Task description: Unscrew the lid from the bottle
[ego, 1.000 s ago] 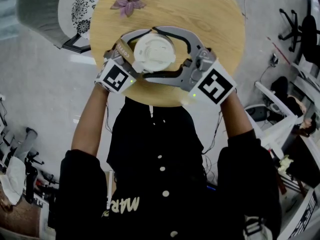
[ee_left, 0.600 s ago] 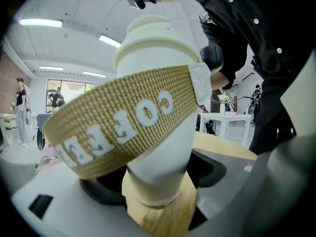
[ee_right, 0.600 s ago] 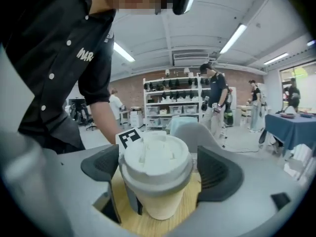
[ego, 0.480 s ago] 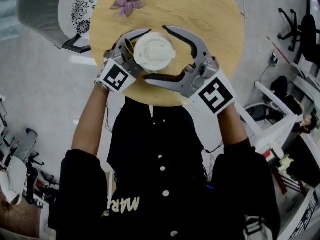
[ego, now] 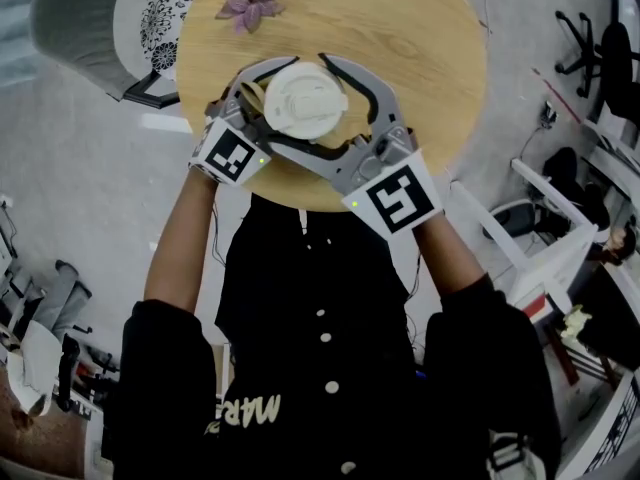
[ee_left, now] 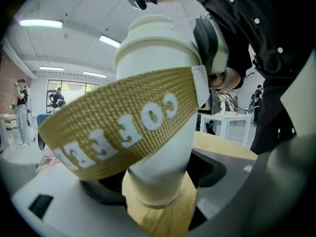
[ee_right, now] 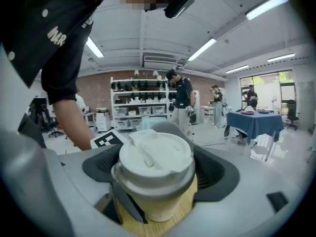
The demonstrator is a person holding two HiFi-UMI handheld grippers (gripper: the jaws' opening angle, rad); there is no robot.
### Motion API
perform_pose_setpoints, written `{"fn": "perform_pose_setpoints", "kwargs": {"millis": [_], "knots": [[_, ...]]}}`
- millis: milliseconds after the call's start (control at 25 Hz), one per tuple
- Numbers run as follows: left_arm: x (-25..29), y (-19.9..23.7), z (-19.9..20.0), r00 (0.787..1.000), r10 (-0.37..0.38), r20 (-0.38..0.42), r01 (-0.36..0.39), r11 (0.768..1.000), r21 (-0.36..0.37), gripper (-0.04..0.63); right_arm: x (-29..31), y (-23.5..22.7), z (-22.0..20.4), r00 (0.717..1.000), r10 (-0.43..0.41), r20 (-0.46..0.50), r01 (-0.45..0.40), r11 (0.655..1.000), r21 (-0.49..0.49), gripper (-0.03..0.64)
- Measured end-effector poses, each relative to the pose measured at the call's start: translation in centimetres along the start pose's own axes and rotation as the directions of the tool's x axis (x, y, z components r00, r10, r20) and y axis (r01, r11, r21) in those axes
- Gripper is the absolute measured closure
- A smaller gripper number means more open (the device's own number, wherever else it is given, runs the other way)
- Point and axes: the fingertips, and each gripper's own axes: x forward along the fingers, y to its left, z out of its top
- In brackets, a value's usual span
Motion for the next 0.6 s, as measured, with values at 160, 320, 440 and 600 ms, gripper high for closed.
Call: {"fn": "perform_pose_setpoints", "kwargs": {"millis": [160, 320, 440, 600], "knots": [[0.1, 0.0, 0.0, 1.0, -0.015, -0.001, 0.015, 1.0, 0.002, 0.238, -0.2, 1.2, 0.2, 0.938, 0.346, 0.009, -0.343, 0.932, -0.12, 0.156], [0.0, -0.1, 0.0, 1.0, -0.019, -0.008, 0.019, 1.0, 0.003, 0.238, -0.5, 1.8, -0.3, 0.873, 0.487, -0.043, -0.488, 0.866, -0.109, 0.155], [0.0, -0.1, 0.0, 1.0, -0.018, -0.005, 0.018, 1.0, 0.005, 0.238, -0.5, 1.6, -0.5, 0.884, 0.462, -0.072, -0.467, 0.878, -0.105, 0.151], [0.0, -0.1, 0.0, 1.0, -0.015, -0.006, 0.015, 1.0, 0.0, 0.238, -1.7, 0.3, 0.4, 0.938, 0.342, -0.058, -0.345, 0.937, -0.052, 0.123]]}}
